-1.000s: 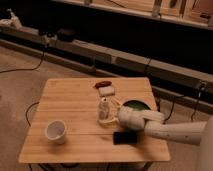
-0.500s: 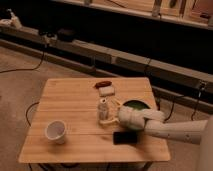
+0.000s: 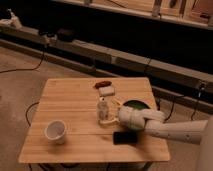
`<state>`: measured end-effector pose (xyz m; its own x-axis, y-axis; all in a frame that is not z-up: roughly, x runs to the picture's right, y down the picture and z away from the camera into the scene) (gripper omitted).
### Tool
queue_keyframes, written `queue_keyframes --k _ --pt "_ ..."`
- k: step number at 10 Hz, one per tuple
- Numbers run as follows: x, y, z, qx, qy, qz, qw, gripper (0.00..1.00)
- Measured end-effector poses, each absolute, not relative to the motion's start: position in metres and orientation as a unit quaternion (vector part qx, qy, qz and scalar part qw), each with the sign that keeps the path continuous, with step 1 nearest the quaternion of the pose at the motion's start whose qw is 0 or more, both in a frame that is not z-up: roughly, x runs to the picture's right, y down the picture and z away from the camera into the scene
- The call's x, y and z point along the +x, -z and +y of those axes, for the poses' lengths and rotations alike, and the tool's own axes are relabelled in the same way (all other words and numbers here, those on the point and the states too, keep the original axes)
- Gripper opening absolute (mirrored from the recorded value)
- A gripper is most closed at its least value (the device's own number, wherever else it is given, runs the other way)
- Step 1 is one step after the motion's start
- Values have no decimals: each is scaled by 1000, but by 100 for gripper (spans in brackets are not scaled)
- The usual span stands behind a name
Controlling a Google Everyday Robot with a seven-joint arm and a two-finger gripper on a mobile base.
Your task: Stand the bottle upright
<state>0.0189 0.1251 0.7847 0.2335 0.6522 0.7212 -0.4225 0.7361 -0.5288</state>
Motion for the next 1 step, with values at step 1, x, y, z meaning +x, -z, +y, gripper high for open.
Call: queue_keyframes --k 1 --pt "19 -785 125 -112 -345 -514 777 80"
